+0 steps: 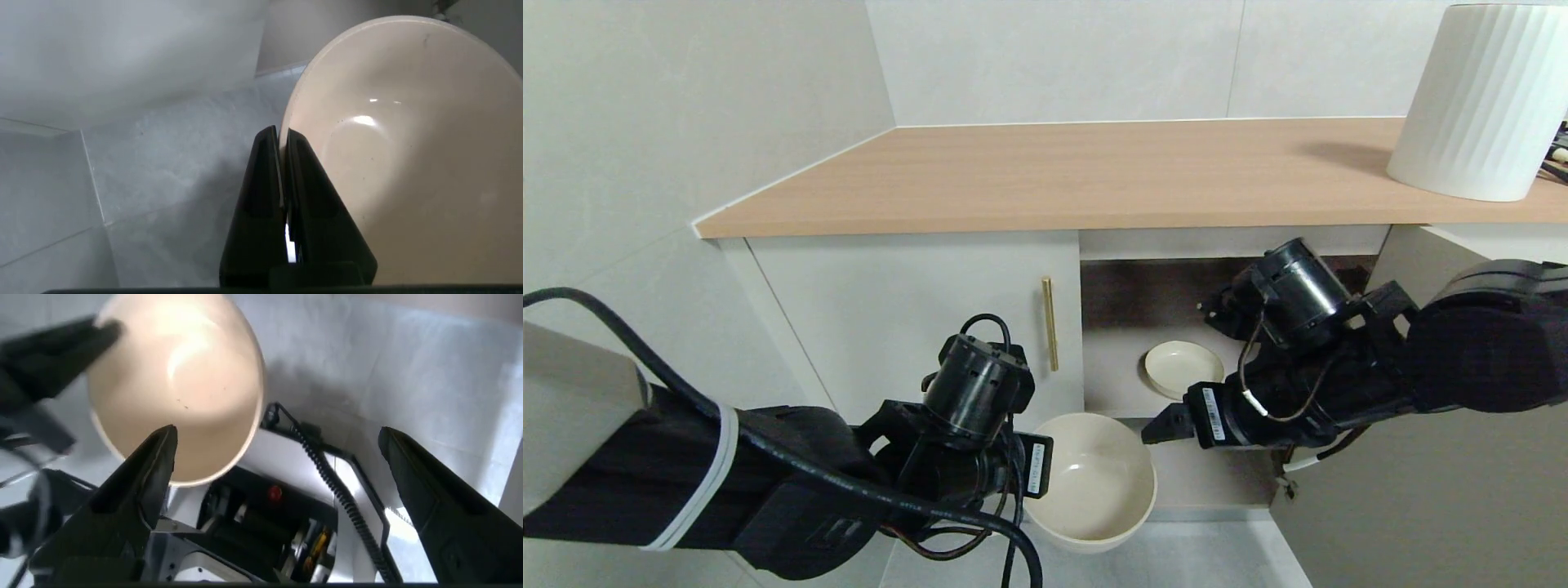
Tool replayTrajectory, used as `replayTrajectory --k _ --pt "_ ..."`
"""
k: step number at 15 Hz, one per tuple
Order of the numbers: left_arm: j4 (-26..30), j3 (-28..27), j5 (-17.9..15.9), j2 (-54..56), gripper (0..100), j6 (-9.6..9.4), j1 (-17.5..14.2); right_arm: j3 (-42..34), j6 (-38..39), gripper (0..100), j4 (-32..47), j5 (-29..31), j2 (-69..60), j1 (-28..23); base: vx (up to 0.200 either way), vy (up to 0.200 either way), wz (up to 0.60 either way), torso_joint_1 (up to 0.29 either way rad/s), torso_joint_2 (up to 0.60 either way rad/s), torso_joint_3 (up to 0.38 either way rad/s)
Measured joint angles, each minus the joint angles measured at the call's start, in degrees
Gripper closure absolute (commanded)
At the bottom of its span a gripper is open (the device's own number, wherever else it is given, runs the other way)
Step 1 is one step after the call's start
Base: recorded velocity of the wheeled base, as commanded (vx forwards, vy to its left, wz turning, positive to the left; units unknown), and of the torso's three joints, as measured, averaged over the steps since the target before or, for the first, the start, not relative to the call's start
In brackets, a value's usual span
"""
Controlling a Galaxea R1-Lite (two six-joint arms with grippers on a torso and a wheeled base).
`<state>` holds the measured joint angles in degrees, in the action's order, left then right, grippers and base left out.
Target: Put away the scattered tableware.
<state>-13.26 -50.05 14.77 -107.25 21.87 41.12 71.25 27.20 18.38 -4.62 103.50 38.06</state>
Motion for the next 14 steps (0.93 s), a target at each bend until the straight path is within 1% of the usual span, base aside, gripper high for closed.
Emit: replayTrajectory --k 4,9,10,14 --pt "0.0 0.04 0.33 0.37 100 0.05 0.35 0.41 0.35 0 -0.43 0.66 4.5 1.16 0.0 0.0 0.0 0.0 0.0 0.0" --pt "0.02 0.04 0.33 0.48 100 0.13 0.52 0.6 0.46 0 -1.01 0.68 7.06 1.55 0.0 0.0 0.0 0.0 0.0 0.0" --pt "0.02 0.04 0.33 0.48 100 0.16 0.52 0.6 0.55 100 -1.74 0.74 7.5 1.55 0.0 0.0 0.0 0.0 0.0 0.0" --pt "0.02 0.04 0.38 0.5 100 0.24 0.77 0.55 1.13 100 -2.29 0.71 8.48 1.68 0.0 0.0 0.0 0.0 0.0 0.0"
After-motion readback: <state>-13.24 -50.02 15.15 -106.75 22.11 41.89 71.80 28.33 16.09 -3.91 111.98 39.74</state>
